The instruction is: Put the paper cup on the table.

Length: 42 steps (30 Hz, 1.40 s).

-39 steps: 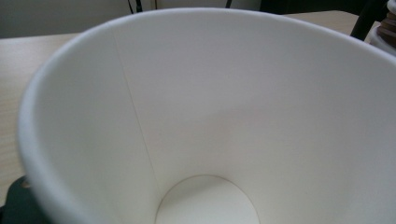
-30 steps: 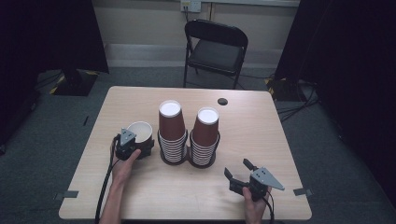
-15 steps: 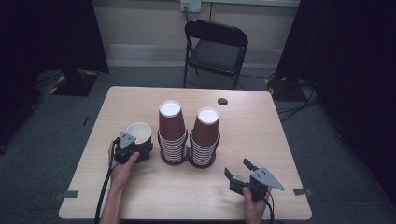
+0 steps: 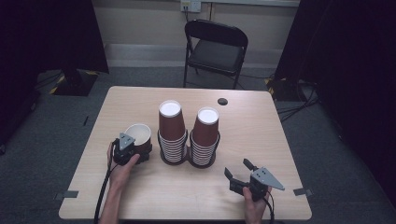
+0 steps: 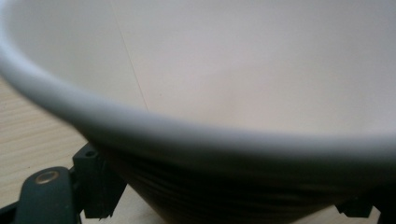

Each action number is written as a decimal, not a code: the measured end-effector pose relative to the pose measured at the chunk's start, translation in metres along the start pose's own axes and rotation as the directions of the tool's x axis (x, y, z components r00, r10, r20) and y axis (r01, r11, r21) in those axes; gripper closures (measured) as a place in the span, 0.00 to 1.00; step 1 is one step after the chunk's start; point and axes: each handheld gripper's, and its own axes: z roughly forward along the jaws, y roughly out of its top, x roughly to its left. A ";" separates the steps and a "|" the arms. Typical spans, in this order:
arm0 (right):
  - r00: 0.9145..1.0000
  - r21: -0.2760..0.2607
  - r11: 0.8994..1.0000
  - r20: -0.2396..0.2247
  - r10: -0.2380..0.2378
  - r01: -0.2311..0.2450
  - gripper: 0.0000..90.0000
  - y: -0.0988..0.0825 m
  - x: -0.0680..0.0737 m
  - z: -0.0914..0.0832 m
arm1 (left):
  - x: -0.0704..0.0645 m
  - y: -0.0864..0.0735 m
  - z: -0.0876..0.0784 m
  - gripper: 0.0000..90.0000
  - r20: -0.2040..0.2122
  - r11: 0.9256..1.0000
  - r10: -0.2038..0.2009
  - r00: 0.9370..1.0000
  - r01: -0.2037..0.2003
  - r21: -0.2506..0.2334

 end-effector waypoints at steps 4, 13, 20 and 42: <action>1.000 -0.003 1.000 -0.003 0.001 -0.001 0.16 0.000 0.000 0.000 | 0.002 -0.002 -0.002 0.17 -0.001 0.999 -0.011 1.000 0.011 0.032; 1.000 -0.003 1.000 -0.005 0.003 -0.003 0.16 0.000 -0.001 0.000 | 0.002 -0.006 -0.008 0.17 -0.014 0.998 -0.009 1.000 0.010 0.063; 1.000 -0.004 1.000 -0.005 0.002 -0.002 0.16 0.000 0.000 0.000 | 0.000 -0.011 -0.024 0.17 -0.006 1.000 -0.022 1.000 0.022 0.011; 1.000 -0.014 1.000 -0.007 -0.001 0.001 0.16 -0.001 0.000 -0.002 | -0.026 -0.020 -0.072 0.18 0.071 0.991 -0.014 0.997 0.023 -0.131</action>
